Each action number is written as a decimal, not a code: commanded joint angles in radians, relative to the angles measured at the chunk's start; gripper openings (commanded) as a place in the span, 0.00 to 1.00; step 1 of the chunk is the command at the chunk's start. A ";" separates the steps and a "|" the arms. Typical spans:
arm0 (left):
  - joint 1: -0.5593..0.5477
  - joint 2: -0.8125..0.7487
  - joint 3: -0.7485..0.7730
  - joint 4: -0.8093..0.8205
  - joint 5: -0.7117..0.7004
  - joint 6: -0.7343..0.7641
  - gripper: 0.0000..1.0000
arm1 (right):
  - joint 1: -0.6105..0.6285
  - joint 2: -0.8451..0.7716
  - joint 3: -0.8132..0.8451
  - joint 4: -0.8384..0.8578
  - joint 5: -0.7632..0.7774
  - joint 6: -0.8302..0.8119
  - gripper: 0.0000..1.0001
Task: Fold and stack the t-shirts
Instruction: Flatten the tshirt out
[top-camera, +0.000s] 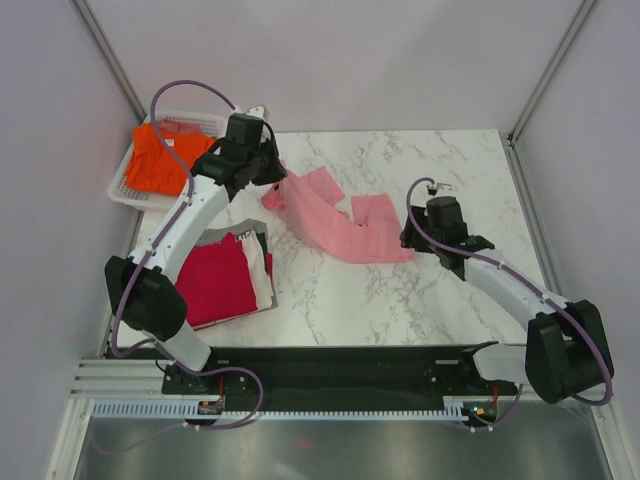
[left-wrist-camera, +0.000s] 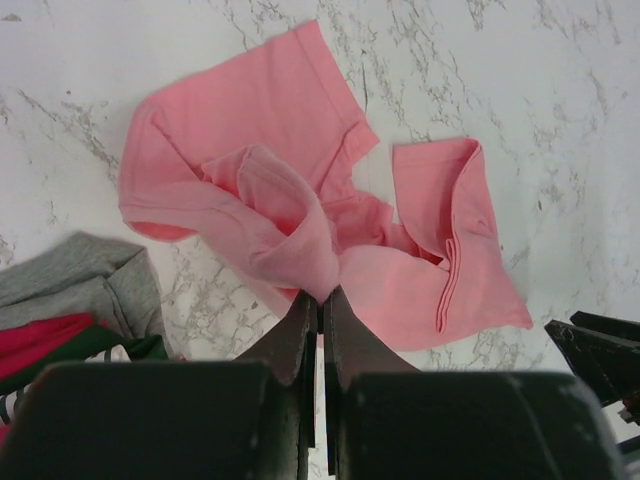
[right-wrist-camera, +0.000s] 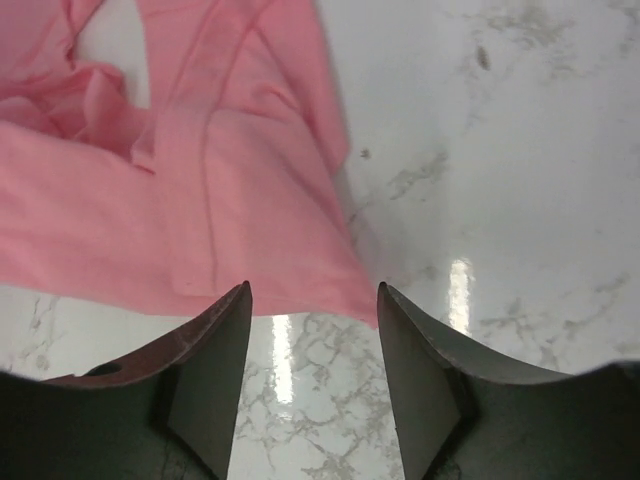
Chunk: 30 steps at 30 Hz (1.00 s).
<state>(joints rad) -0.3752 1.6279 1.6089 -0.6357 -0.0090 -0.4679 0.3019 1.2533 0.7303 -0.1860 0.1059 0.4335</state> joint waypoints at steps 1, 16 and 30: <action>0.001 -0.028 -0.026 0.050 0.020 0.012 0.02 | 0.078 0.073 0.083 0.060 -0.054 -0.064 0.59; 0.001 -0.092 -0.175 0.097 0.012 -0.006 0.02 | 0.332 0.394 0.279 -0.021 0.165 -0.035 0.58; 0.001 -0.114 -0.213 0.122 -0.017 -0.005 0.02 | 0.335 0.454 0.270 -0.050 0.340 0.024 0.11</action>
<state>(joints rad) -0.3752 1.5501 1.4071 -0.5632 -0.0025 -0.4686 0.6403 1.7084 0.9714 -0.2192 0.3634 0.4366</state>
